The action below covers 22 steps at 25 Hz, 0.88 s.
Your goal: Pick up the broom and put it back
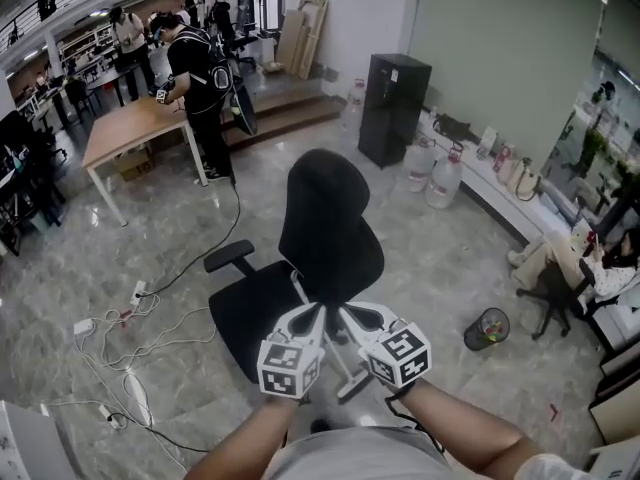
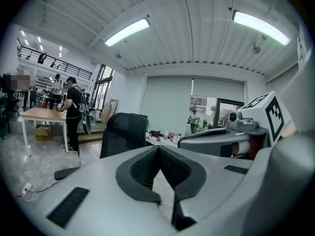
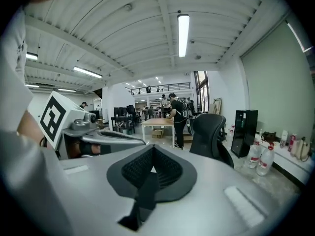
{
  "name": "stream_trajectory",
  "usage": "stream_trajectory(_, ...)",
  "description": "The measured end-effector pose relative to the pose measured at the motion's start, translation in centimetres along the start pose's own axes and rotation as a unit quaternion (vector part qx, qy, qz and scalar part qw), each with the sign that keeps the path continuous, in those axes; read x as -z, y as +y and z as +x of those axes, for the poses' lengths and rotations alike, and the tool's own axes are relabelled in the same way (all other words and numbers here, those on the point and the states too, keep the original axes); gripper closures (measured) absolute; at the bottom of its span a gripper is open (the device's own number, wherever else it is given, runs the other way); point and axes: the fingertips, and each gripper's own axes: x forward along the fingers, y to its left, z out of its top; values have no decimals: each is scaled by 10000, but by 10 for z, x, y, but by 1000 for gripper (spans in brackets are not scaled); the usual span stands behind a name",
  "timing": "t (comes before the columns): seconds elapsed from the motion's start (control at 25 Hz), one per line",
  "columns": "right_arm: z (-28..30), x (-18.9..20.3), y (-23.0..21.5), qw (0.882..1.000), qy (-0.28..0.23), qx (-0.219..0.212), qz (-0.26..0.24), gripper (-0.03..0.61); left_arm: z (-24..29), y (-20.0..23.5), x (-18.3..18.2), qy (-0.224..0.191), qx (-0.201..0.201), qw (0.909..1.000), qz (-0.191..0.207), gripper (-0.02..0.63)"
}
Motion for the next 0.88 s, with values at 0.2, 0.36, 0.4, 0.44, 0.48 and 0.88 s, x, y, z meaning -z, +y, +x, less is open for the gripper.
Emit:
stream_trajectory(0.2, -7, -11, 0, 10000, -79, 7, 23, 577, 5, -9, -5, -22, 45, 10000, -46, 607)
stream_trajectory(0.36, -7, -13, 5, 10000, -53, -17, 40, 577, 4, -6, -5, -32, 31, 9999, -138, 607)
stream_trajectory(0.4, -6, -12, 5, 10000, -50, -28, 80, 577, 3, -5, -5, -43, 27, 9999, -149, 607)
stream_trajectory(0.44, -5, -12, 5, 9999, -47, -42, 146, 577, 3, -4, -5, -52, 29, 9999, -158, 607)
stream_trajectory(0.48, -5, -12, 5, 9997, -45, -54, 219, 577, 3, -3, -4, -57, 33, 9998, -162, 607)
stream_trajectory(0.88, 2, -11, 9, 9996, 15, -62, 260, 577, 1, 7, 1, -46, -25, 9996, -269, 607)
